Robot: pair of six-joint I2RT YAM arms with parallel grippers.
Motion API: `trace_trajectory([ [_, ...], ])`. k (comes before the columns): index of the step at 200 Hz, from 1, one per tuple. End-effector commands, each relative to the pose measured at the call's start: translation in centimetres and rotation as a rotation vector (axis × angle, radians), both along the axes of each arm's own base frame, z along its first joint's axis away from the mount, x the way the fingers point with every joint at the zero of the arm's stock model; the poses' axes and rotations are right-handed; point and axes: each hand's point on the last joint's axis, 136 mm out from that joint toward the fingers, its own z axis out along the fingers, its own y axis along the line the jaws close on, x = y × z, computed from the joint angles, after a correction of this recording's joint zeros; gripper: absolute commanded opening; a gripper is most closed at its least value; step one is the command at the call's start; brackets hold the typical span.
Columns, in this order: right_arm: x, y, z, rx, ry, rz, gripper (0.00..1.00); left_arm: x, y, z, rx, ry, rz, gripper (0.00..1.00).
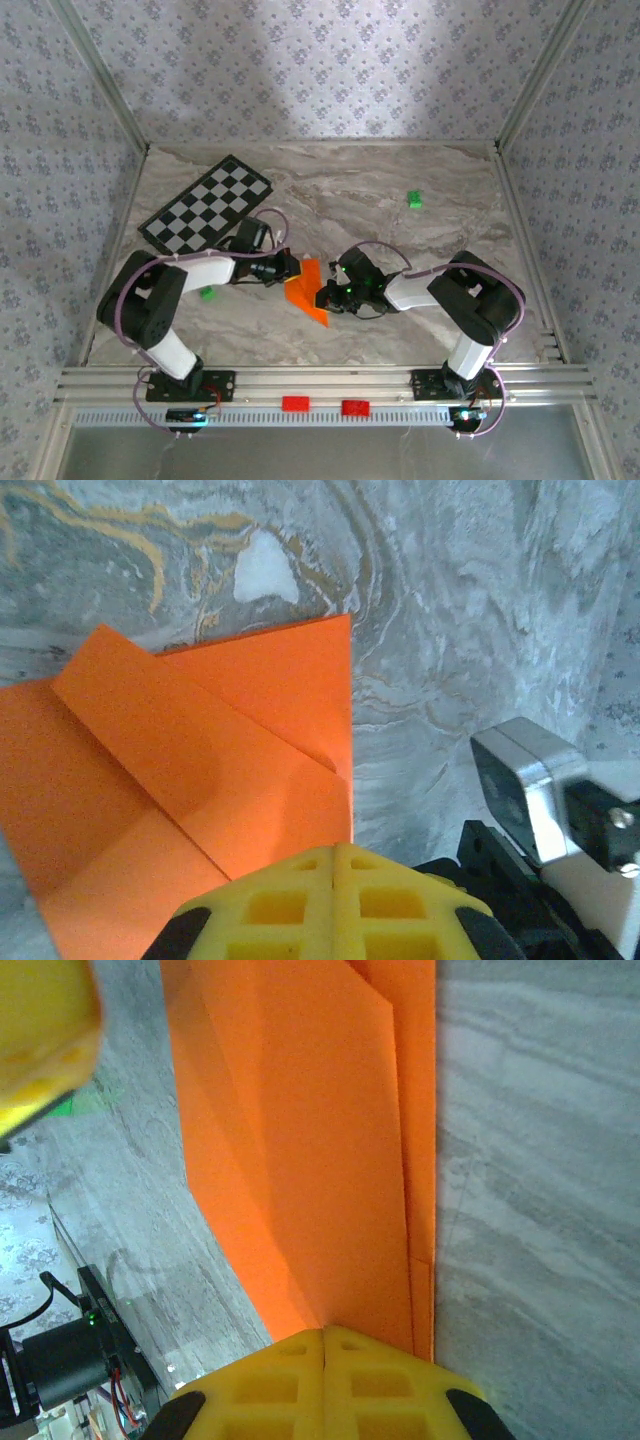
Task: Fold a paper plane with a square sheet of paper (pick it up from the middle)
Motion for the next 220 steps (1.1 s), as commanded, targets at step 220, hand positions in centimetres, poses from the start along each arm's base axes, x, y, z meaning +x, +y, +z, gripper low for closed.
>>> trace_trajectory([
  [220,-1.4,-3.6,2.2,-0.142,-0.027,-0.026,0.18,2.0,1.6,3.1,0.058,-0.086,0.022,0.01],
])
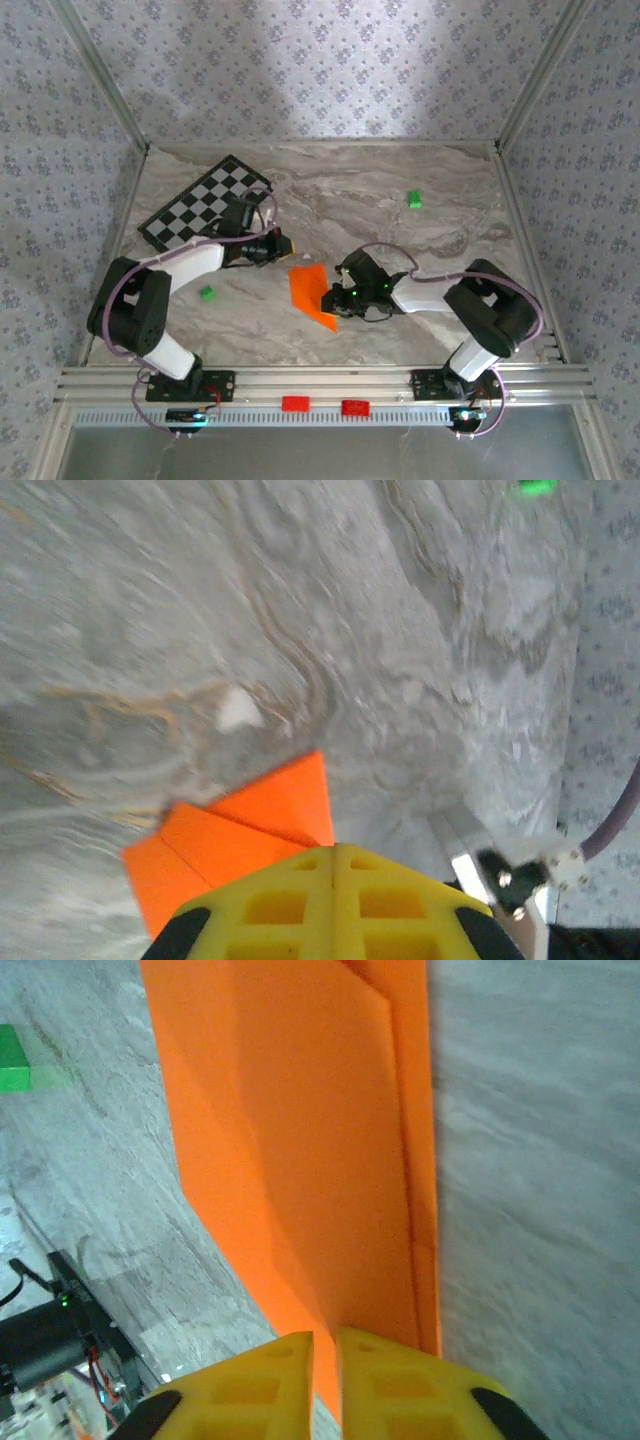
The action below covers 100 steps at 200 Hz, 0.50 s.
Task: Fold a paper plane with a square sheet of paper (pick it up from the middle)
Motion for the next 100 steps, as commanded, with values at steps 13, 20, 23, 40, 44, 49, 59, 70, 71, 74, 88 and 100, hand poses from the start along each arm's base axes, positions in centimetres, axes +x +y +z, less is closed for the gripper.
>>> trace_trajectory([
  [13,-0.2,-2.9,1.1,-0.107,-0.049,-0.065,0.2,-1.6,-0.7,-2.1,0.048,0.043,-0.028,0.01],
  [20,-0.4,-3.3,1.1,-0.111,-0.051,-0.079,0.21,-1.7,-1.2,-2.2,0.048,0.046,-0.042,0.01],
  [23,-0.5,-3.4,1.1,-0.111,-0.052,-0.086,0.21,-1.8,-1.4,-2.2,0.048,0.045,-0.048,0.01],
  [40,-1.1,-4.0,1.3,-0.098,-0.047,-0.117,0.23,-2.0,-1.9,-2.8,0.061,0.051,-0.066,0.01],
  [44,-1.2,-4.1,1.3,-0.095,-0.046,-0.124,0.24,-1.9,-2.0,-2.9,0.063,0.053,-0.066,0.01],
  [49,-1.4,-4.2,1.4,-0.089,-0.044,-0.132,0.25,-2.0,-2.0,-3.1,0.066,0.055,-0.068,0.01],
  [59,-1.7,-4.4,1.5,-0.082,-0.041,-0.152,0.27,-1.9,-2.0,-3.6,0.076,0.064,-0.068,0.01],
  [70,-2.1,-4.7,1.4,-0.08,-0.025,-0.173,0.28,-1.9,-1.9,-4.2,0.089,0.074,-0.069,0.01],
  [71,-2.1,-4.7,1.4,-0.079,-0.025,-0.173,0.28,-1.9,-1.9,-4.3,0.091,0.076,-0.069,0.01],
  [74,-2.2,-4.7,1.4,-0.077,-0.021,-0.178,0.29,-2.0,-1.9,-4.4,0.094,0.081,-0.069,0.01],
  [88,-2.7,-4.5,1.4,-0.054,-0.002,-0.186,0.32,-2.1,-1.8,-5.1,0.107,0.099,-0.076,0.0],
  [100,-3.1,-4.1,1.4,-0.036,0.013,-0.179,0.36,-2.3,-1.7,-5.6,0.113,0.111,-0.078,0.0],
])
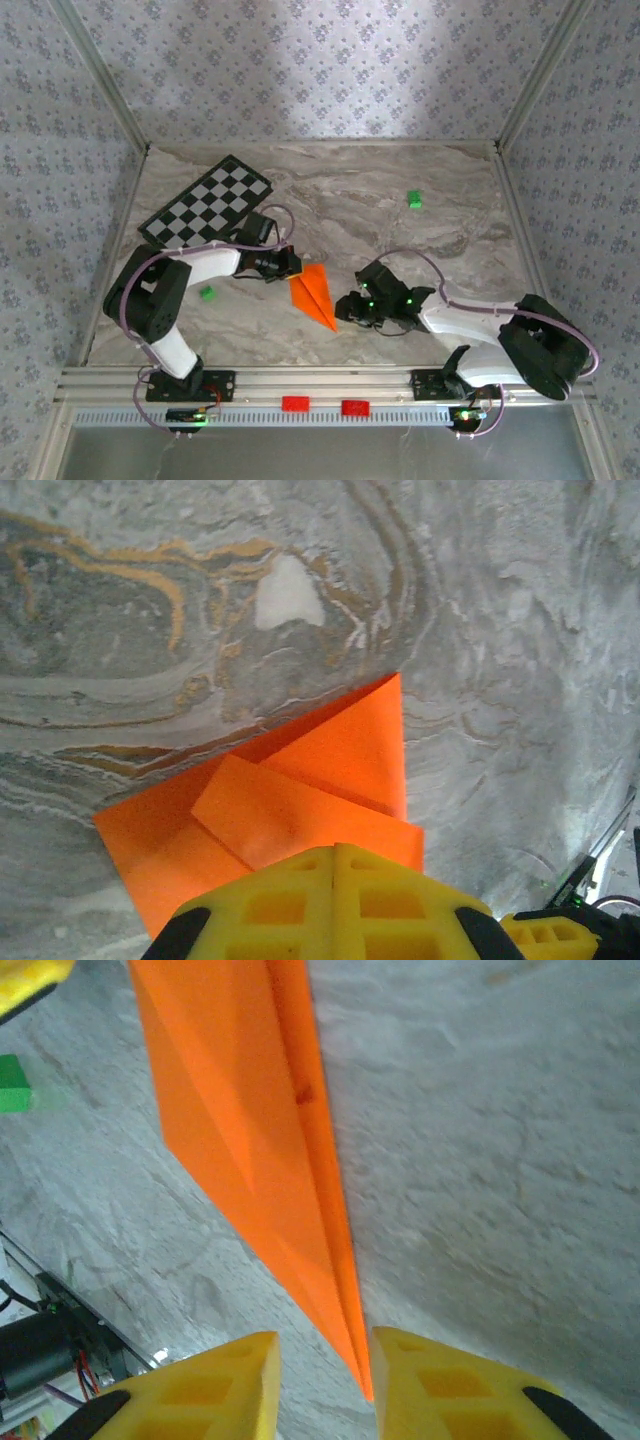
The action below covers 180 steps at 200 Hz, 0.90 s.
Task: Fold a paper plane with a square sheet of paper (pick it up from the middle)
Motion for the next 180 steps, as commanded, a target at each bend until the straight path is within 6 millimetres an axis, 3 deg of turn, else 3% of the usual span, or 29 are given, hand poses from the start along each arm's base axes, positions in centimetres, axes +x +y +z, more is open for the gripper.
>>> trace_trajectory([
  [1,-0.5,0.1,-0.1,0.019,0.039,-0.048,0.36,0.5,-0.2,-0.4,0.021,-0.004,-0.016,0.0],
  [46,-1.6,1.2,-1.0,-0.003,0.092,-0.011,0.38,0.2,0.1,-2.0,0.047,0.023,-0.018,0.0],
  [102,-2.4,0.9,-2.2,-0.033,0.139,-0.059,0.39,-0.7,0.6,-3.7,0.07,0.061,-0.022,0.0],
  [180,-3.3,0.3,-1.4,0.011,0.148,-0.104,0.38,-1.4,0.9,-4.2,0.076,0.089,-0.008,0.0],
])
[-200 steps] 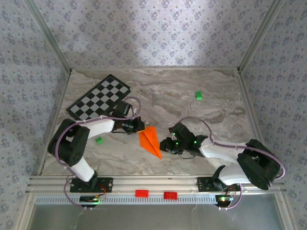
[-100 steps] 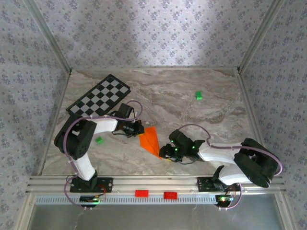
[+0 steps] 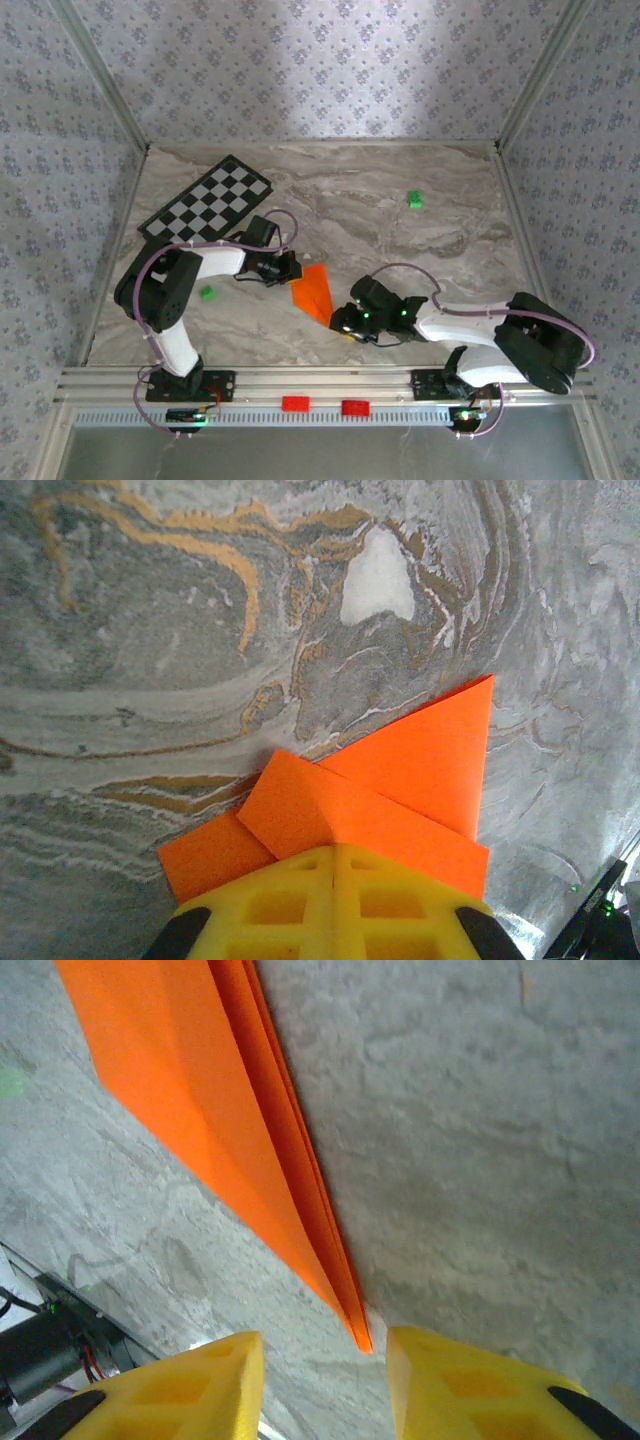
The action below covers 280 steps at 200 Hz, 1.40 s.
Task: Fold a paper plane with a square sheet of paper (pick it up from the middle)
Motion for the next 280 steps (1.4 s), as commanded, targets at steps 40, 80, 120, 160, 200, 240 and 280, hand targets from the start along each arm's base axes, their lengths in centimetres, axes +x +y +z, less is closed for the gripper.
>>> trace_trajectory([
  [40,-0.7,-0.9,-0.5,0.016,0.032,-0.053,0.37,-1.2,0.6,-1.8,0.043,0.055,0.007,0.0],
  [80,0.0,-0.2,-0.1,0.07,0.021,-0.073,0.36,-1.5,0.2,-1.7,0.02,0.067,-0.008,0.0],
  [120,-0.2,0.0,-0.7,0.067,0.05,-0.07,0.36,-1.8,-0.1,-1.7,0.007,0.078,-0.015,0.0],
  [160,-0.3,-0.2,-1.5,0.043,0.067,-0.075,0.37,-1.9,-0.2,-1.8,0.006,0.083,-0.015,0.0],
  [200,0.5,0.5,-0.7,0.094,0.033,-0.095,0.36,-2.4,-0.4,-2.0,0.008,0.097,-0.025,0.0],
  [240,1.0,1.0,0.4,0.139,-0.013,-0.081,0.36,-2.9,-0.6,-2.1,0.007,0.103,-0.038,0.0],
  [280,1.7,1.8,1.9,0.189,-0.084,-0.061,0.36,-3.1,-0.7,-2.2,0.007,0.106,-0.044,0.0],
])
